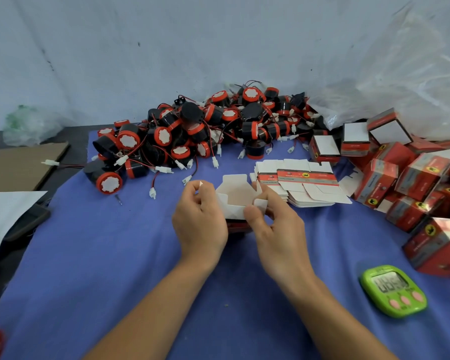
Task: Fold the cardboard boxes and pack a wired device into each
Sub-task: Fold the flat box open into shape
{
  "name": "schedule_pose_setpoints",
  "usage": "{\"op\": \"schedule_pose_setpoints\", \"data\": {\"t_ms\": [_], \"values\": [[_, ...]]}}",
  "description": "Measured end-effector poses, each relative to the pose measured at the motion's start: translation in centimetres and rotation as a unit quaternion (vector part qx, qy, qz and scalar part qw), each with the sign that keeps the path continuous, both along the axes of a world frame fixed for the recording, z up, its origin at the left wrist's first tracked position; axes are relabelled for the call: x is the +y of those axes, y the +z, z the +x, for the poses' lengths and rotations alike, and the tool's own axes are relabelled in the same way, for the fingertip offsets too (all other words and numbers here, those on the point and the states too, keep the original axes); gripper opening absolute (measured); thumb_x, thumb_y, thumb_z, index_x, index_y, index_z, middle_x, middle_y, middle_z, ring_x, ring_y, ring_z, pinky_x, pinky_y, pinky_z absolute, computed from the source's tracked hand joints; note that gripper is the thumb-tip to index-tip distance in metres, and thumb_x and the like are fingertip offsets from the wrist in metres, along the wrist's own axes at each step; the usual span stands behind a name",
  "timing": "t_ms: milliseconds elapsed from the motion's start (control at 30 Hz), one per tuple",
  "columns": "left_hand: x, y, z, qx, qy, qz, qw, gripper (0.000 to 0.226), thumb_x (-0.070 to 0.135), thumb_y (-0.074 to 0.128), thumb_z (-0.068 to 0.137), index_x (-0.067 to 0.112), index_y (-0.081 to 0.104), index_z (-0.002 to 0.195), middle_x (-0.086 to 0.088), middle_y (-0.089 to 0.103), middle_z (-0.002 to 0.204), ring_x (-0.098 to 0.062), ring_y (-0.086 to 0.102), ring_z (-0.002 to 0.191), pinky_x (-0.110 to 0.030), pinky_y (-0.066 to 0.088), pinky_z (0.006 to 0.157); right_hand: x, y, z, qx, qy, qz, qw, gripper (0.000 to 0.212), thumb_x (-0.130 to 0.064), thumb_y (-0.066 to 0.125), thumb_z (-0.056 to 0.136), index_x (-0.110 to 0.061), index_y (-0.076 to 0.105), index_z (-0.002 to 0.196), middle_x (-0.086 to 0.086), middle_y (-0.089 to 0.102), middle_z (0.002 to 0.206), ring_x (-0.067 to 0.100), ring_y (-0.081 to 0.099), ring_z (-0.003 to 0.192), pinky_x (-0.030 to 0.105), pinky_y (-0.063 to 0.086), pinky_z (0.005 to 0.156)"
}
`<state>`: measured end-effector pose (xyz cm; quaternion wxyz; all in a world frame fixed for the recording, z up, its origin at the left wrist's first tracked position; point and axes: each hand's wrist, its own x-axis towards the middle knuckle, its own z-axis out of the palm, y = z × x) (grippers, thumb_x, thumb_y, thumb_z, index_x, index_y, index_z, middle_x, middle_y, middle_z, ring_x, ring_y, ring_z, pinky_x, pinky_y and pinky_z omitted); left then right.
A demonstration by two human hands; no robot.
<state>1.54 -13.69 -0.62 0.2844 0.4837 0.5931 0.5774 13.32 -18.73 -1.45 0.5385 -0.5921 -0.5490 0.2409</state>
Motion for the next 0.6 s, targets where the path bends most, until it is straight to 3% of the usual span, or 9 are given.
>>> {"op": "schedule_pose_setpoints", "data": {"t_ms": [100, 200, 300, 367, 433, 600], "values": [[-0.1, 0.0, 0.1, 0.007, -0.007, -0.010, 1.000, 0.030, 0.044, 0.033, 0.089, 0.028, 0.058, 0.087, 0.029, 0.062, 0.081, 0.006, 0.055, 0.076, -0.029, 0.036, 0.059, -0.2, -0.2, -0.2, -0.001, -0.029, 0.004, 1.000, 0.023, -0.027, 0.065, 0.097, -0.024, 0.066, 0.120, -0.022, 0.070, 0.109, -0.006, 0.061, 0.109, 0.016, 0.046, 0.086], [-0.2, -0.2, 0.2, 0.024, -0.021, 0.002, 0.999, 0.027, 0.042, 0.036, 0.090, 0.025, 0.056, 0.085, 0.021, 0.063, 0.077, -0.005, 0.056, 0.073, -0.033, 0.040, 0.059, -0.4, -0.3, -0.4, -0.001, -0.057, 0.009, 0.998, 0.022, -0.027, 0.065, 0.097, -0.041, 0.056, 0.112, -0.025, 0.069, 0.101, -0.006, 0.064, 0.099, 0.009, 0.047, 0.073], [0.1, -0.9, 0.5, 0.042, -0.032, -0.009, 0.999, 0.018, 0.032, 0.044, 0.097, 0.028, 0.056, 0.084, 0.019, 0.063, 0.071, -0.004, 0.057, 0.073, -0.023, 0.040, 0.055, -0.3, -0.2, 0.2, 0.013, -0.071, 0.015, 0.997, 0.052, -0.018, 0.070, 0.091, -0.055, 0.044, 0.116, -0.029, 0.068, 0.112, -0.008, 0.065, 0.099, 0.003, 0.046, 0.074], [0.4, -1.3, 0.6, 0.060, -0.032, -0.018, 0.998, 0.017, 0.024, 0.047, 0.099, 0.031, 0.057, 0.086, 0.011, 0.063, 0.067, -0.004, 0.058, 0.072, -0.016, 0.038, 0.053, -0.1, -0.2, 0.9, 0.026, -0.048, -0.021, 0.998, 0.055, -0.020, 0.068, 0.089, -0.055, 0.046, 0.125, -0.030, 0.067, 0.118, -0.005, 0.067, 0.098, 0.010, 0.050, 0.076], [0.6, -1.6, 0.5, 0.071, -0.038, -0.028, 0.996, 0.020, 0.019, 0.045, 0.098, 0.032, 0.061, 0.094, 0.009, 0.062, 0.070, -0.009, 0.057, 0.068, -0.015, 0.036, 0.051, 0.3, -0.5, 1.4, 0.027, 0.001, -0.089, 0.996, 0.042, -0.035, 0.063, 0.089, -0.050, 0.052, 0.126, -0.030, 0.068, 0.115, -0.003, 0.066, 0.101, 0.021, 0.050, 0.081], [0.6, -1.5, 0.1, 0.030, -0.040, -0.024, 0.998, 0.019, 0.023, 0.048, 0.100, 0.030, 0.065, 0.095, 0.010, 0.061, 0.062, -0.003, 0.058, 0.065, -0.013, 0.040, 0.051, 0.8, -0.8, 1.9, 0.064, 0.013, -0.129, 0.990, 0.031, -0.050, 0.065, 0.078, -0.044, 0.058, 0.107, -0.018, 0.071, 0.107, 0.008, 0.067, 0.104, 0.042, 0.056, 0.092]]}}
